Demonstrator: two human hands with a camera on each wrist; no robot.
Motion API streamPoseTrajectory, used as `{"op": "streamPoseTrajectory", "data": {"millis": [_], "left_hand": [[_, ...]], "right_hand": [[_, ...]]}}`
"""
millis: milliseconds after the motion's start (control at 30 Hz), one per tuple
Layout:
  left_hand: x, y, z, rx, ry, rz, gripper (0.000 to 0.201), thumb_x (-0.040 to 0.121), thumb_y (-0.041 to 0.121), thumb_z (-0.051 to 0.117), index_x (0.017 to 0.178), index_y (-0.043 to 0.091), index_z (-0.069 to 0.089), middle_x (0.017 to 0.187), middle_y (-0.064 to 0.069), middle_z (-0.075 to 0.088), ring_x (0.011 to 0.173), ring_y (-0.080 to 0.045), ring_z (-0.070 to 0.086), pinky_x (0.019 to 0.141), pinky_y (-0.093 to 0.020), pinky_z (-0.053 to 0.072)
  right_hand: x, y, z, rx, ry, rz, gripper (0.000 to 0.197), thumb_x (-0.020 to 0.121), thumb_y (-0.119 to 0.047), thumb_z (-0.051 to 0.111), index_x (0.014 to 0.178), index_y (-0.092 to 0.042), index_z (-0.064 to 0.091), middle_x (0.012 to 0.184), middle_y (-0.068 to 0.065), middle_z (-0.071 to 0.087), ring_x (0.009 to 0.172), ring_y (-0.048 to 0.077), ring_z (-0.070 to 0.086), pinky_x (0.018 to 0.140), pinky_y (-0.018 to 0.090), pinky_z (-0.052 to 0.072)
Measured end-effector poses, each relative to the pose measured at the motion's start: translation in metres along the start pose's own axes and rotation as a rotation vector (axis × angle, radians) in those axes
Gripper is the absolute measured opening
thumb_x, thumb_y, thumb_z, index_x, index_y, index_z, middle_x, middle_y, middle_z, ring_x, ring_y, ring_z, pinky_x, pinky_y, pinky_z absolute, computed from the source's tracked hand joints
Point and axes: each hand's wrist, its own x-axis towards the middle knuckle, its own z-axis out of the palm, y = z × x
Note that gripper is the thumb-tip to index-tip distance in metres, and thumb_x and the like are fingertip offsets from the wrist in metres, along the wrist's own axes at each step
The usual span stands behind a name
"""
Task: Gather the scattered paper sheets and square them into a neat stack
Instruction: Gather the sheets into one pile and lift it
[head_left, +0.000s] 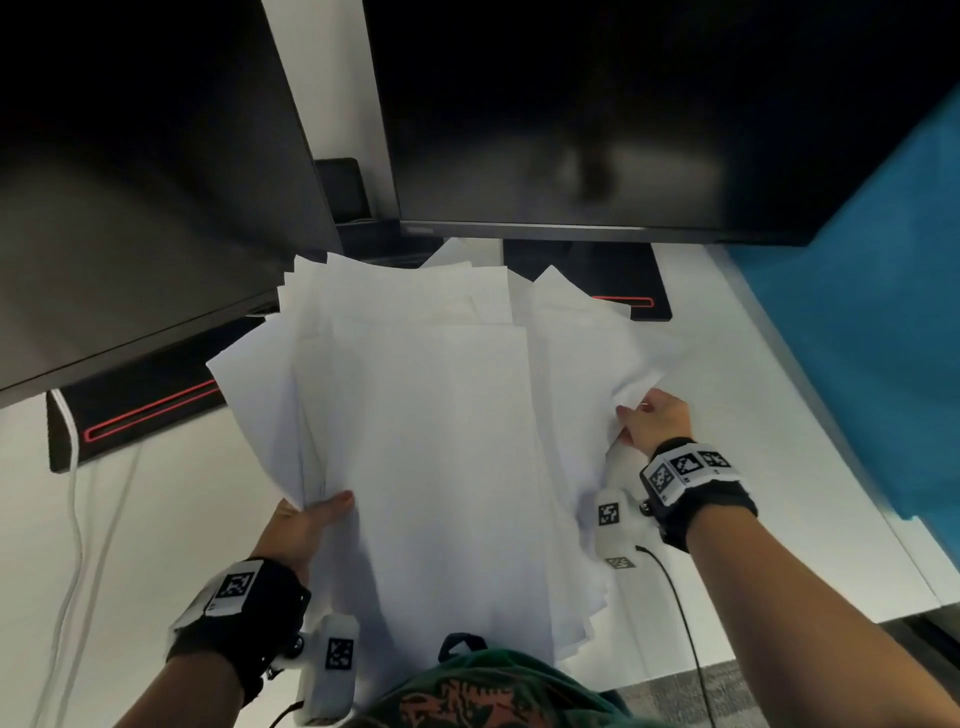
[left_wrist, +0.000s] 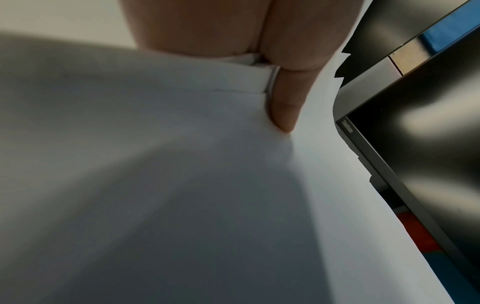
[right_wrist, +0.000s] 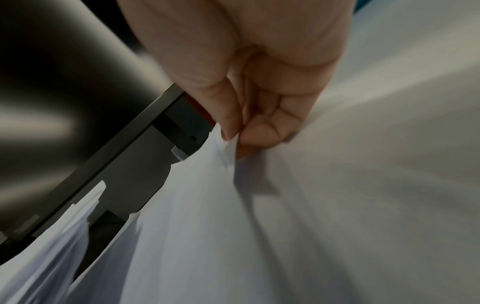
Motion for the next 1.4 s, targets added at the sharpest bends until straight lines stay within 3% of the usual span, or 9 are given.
{"op": "streamPoseTrajectory", "data": {"millis": [200, 267, 333, 433, 733, 833, 1067, 1200, 1400], "left_hand": [[-0.001, -0.003, -0.002, -0.025, 0.002, 0.003, 0.024, 0.079, -0.006, 0.06, 0.101, 0.003, 0.061, 0.055, 0.003, 0.069, 0.073, -0.026, 0.058, 0.073, -0.033, 0.047], [-0.002, -0.003, -0.001, -0.02, -0.004, 0.003, 0.016, 0.08, -0.006, 0.06, 0.091, 0.005, 0.062, 0.051, 0.005, 0.068, 0.07, -0.025, 0.057, 0.067, -0.032, 0.047], [-0.006, -0.003, -0.001, -0.026, -0.001, 0.006, 0.014, 0.08, -0.005, 0.061, 0.09, 0.006, 0.062, 0.051, 0.003, 0.068, 0.069, -0.025, 0.057, 0.065, -0.031, 0.046], [-0.01, -0.001, -0.001, -0.033, 0.007, 0.029, 0.023, 0.08, -0.005, 0.061, 0.101, 0.003, 0.061, 0.064, -0.003, 0.068, 0.07, -0.025, 0.058, 0.072, -0.035, 0.048], [-0.007, -0.003, -0.003, -0.009, -0.029, 0.012, 0.02, 0.08, -0.003, 0.061, 0.098, 0.004, 0.061, 0.056, 0.001, 0.07, 0.073, -0.027, 0.058, 0.075, -0.036, 0.047], [-0.008, -0.004, -0.002, -0.021, -0.026, 0.01, 0.027, 0.079, -0.004, 0.061, 0.105, 0.002, 0.06, 0.073, -0.009, 0.068, 0.08, -0.029, 0.059, 0.084, -0.04, 0.045], [-0.005, -0.009, -0.005, -0.024, -0.035, -0.021, 0.033, 0.079, -0.001, 0.063, 0.112, -0.001, 0.059, 0.086, -0.014, 0.066, 0.092, -0.036, 0.058, 0.093, -0.05, 0.045], [-0.002, -0.01, -0.005, -0.014, -0.023, 0.006, 0.032, 0.077, -0.003, 0.065, 0.108, 0.0, 0.06, 0.102, -0.019, 0.063, 0.094, -0.036, 0.06, 0.096, -0.053, 0.044], [-0.005, -0.008, -0.004, 0.022, -0.007, 0.051, 0.026, 0.077, -0.006, 0.064, 0.101, 0.003, 0.062, 0.077, -0.01, 0.068, 0.082, -0.033, 0.061, 0.089, -0.046, 0.047]], "right_hand": [[-0.011, -0.015, -0.014, -0.187, -0.16, -0.029, 0.019, 0.089, -0.003, 0.048, 0.071, -0.005, 0.044, 0.081, 0.019, 0.055, 0.076, 0.031, 0.054, 0.071, 0.041, 0.049], [-0.02, -0.015, -0.007, -0.196, -0.042, -0.074, 0.018, 0.092, -0.013, 0.047, 0.102, 0.0, 0.053, 0.11, 0.026, 0.055, 0.102, 0.037, 0.054, 0.09, 0.042, 0.043], [-0.037, -0.015, 0.001, -0.18, 0.079, -0.025, 0.052, 0.091, -0.032, 0.05, 0.134, -0.007, 0.038, 0.136, 0.023, 0.041, 0.124, 0.04, 0.04, 0.104, 0.042, 0.033], [-0.065, -0.012, 0.01, -0.042, 0.013, -0.066, 0.079, 0.08, -0.032, 0.067, 0.142, -0.013, 0.023, 0.142, 0.016, 0.036, 0.126, 0.037, 0.042, 0.106, 0.042, 0.036], [-0.09, 0.01, 0.02, 0.051, -0.329, -0.037, 0.039, 0.075, -0.018, 0.074, 0.109, -0.011, 0.056, 0.117, 0.014, 0.063, 0.105, 0.029, 0.06, 0.095, 0.04, 0.048], [-0.094, 0.009, 0.02, 0.035, -0.372, -0.065, 0.034, 0.078, -0.02, 0.071, 0.107, -0.014, 0.055, 0.106, 0.007, 0.061, 0.097, 0.024, 0.058, 0.091, 0.036, 0.048], [-0.091, 0.019, 0.012, -0.011, -0.111, -0.121, 0.028, 0.088, -0.009, 0.051, 0.115, -0.004, 0.057, 0.113, 0.014, 0.063, 0.107, 0.032, 0.057, 0.087, 0.028, 0.041], [-0.085, 0.037, 0.001, 0.136, 0.034, -0.016, 0.03, 0.088, -0.006, 0.052, 0.117, -0.003, 0.058, 0.115, 0.017, 0.064, 0.109, 0.035, 0.058, 0.099, 0.042, 0.045], [-0.083, 0.059, -0.015, 0.421, 0.276, 0.105, 0.013, 0.087, -0.003, 0.051, 0.099, -0.004, 0.057, 0.094, 0.012, 0.058, 0.088, 0.025, 0.055, 0.084, 0.034, 0.044]]}}
